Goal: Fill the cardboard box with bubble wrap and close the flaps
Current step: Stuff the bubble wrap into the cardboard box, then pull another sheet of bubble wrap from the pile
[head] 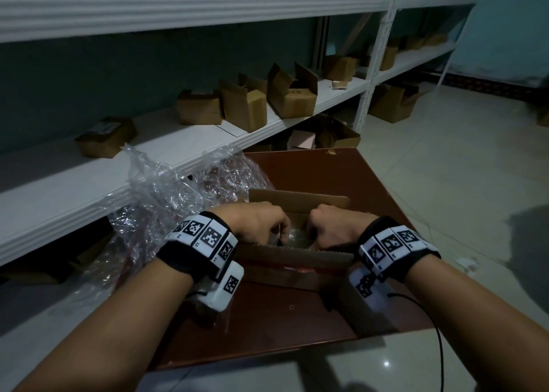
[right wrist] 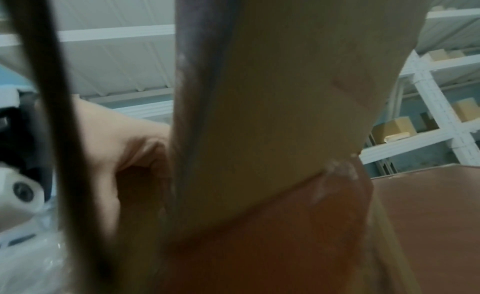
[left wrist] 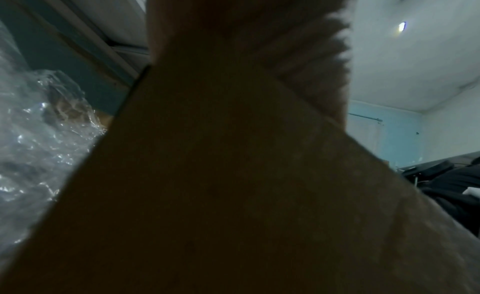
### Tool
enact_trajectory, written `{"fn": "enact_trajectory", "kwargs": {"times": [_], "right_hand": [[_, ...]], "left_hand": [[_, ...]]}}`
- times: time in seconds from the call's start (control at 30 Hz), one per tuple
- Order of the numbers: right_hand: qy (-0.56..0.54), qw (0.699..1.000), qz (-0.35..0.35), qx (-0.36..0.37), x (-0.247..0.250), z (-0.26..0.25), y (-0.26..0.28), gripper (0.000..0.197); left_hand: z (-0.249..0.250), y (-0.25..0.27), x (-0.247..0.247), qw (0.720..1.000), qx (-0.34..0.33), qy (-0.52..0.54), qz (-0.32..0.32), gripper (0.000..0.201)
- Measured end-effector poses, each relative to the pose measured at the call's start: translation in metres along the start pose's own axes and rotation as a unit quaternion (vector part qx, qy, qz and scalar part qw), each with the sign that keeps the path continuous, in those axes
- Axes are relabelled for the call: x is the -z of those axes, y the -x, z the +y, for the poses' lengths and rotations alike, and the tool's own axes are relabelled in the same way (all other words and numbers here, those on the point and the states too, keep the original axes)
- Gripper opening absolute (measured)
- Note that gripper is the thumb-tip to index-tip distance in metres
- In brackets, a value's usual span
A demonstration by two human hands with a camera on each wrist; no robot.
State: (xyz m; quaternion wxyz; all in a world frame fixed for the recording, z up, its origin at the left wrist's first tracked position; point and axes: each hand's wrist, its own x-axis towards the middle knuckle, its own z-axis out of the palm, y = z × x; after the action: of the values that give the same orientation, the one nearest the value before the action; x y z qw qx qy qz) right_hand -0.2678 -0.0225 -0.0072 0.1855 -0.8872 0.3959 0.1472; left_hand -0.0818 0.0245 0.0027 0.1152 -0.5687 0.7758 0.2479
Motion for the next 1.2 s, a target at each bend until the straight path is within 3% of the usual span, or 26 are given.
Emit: {"fn": "enact_trajectory", "kwargs": {"times": [0.13, 0.23, 0.37, 0.43, 0.5, 0.6, 0.7, 0.8, 0.87, 1.0, 1.2], "right_hand": [[0.013, 1.000, 0.006, -0.012, -0.001, 0.001, -0.007, 0.027], [0.004, 1.000, 0.004, -0.003, -0.002, 0.002, -0.010, 0.023], [-0.001, 1.000, 0.005, -0.007, -0.001, 0.006, -0.012, 0.013], [0.011, 1.000, 0.006, -0.006, 0.000, 0.007, -0.013, 0.025], [0.019, 1.000, 0.013, 0.003, 0.000, 0.007, -0.014, 0.031], [0.006, 1.000, 0.024, 0.012, 0.001, 0.008, -0.015, 0.031], [0.013, 0.999, 0.034, 0.017, 0.003, 0.008, -0.013, 0.034], [0.011, 0.998, 0.050, 0.024, 0.006, 0.006, -0.011, 0.036], [-0.017, 0.997, 0.067, 0.045, 0.011, 0.003, -0.007, 0.034], [-0.117, 0.983, 0.098, 0.097, 0.023, -0.008, 0.007, 0.029], [-0.215, 0.958, 0.141, 0.124, 0.023, -0.013, 0.012, 0.019]], "left_hand": [[-0.010, -0.004, -0.003, 0.998, -0.030, 0.012, 0.047, 0.028], [-0.013, 0.000, 0.000, 0.986, -0.063, 0.025, 0.150, 0.020], [-0.029, 0.027, 0.029, 0.946, -0.090, 0.076, 0.302, 0.007], [-0.049, 0.052, 0.050, 0.923, -0.062, 0.106, 0.365, 0.007], [-0.074, 0.079, 0.066, 0.911, 0.014, 0.087, 0.404, 0.003], [-0.112, 0.112, 0.071, 0.909, 0.133, 0.047, 0.393, 0.028], [-0.131, 0.128, 0.062, 0.922, 0.212, 0.028, 0.324, 0.057], [-0.143, 0.134, 0.054, 0.938, 0.237, 0.020, 0.253, 0.060], [-0.149, 0.135, 0.048, 0.943, 0.225, 0.003, 0.247, 0.055], [-0.152, 0.133, 0.040, 0.919, 0.225, 0.019, 0.324, 0.024], [-0.143, 0.143, 0.048, 0.869, 0.218, 0.070, 0.439, 0.025]]}}
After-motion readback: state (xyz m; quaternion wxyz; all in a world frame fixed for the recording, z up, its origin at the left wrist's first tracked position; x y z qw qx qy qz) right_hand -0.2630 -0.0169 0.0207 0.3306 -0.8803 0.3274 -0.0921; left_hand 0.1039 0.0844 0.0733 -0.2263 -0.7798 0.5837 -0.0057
